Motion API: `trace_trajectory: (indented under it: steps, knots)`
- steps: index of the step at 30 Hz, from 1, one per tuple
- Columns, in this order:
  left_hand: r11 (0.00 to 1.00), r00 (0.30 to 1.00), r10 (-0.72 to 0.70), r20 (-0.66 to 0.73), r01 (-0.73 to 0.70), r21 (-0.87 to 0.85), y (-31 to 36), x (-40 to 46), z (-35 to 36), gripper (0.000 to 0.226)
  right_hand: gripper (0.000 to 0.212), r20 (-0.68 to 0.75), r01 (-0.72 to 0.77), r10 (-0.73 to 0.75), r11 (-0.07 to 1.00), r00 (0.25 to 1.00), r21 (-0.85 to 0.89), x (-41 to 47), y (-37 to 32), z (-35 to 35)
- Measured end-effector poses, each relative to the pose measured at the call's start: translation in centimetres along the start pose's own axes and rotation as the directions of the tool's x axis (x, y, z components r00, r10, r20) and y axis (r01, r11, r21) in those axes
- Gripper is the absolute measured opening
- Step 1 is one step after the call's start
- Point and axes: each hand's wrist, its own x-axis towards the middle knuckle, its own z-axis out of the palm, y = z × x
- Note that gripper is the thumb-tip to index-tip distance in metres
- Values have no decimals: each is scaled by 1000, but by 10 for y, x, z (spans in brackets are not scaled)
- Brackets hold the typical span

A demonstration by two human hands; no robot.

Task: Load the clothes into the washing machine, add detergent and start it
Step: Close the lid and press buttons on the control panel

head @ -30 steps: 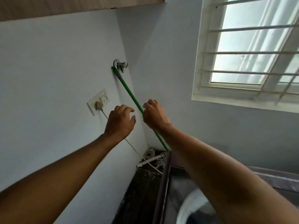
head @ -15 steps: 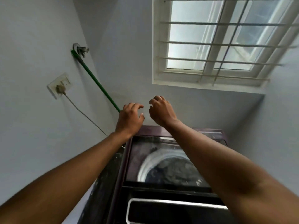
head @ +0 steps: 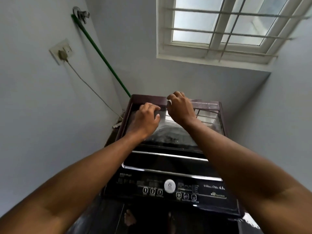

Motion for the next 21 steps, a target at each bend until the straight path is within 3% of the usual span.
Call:
trace_trajectory:
  steps: [7,13,21]
  knots:
    - [999,999,-39,33,39,13,2,-59,-2,26,25,68,-41,38,998,997,41,-67,-12,-2]
    - [999,988,-19,154,24,-31,-9,-126,5,23,26,123,-96,90,994,988,43,-126,-31,11]
    - [999,967,1,253,11,-45,-34,-204,-10,43,24,154,-134,123,989,980,62,-206,-84,27]
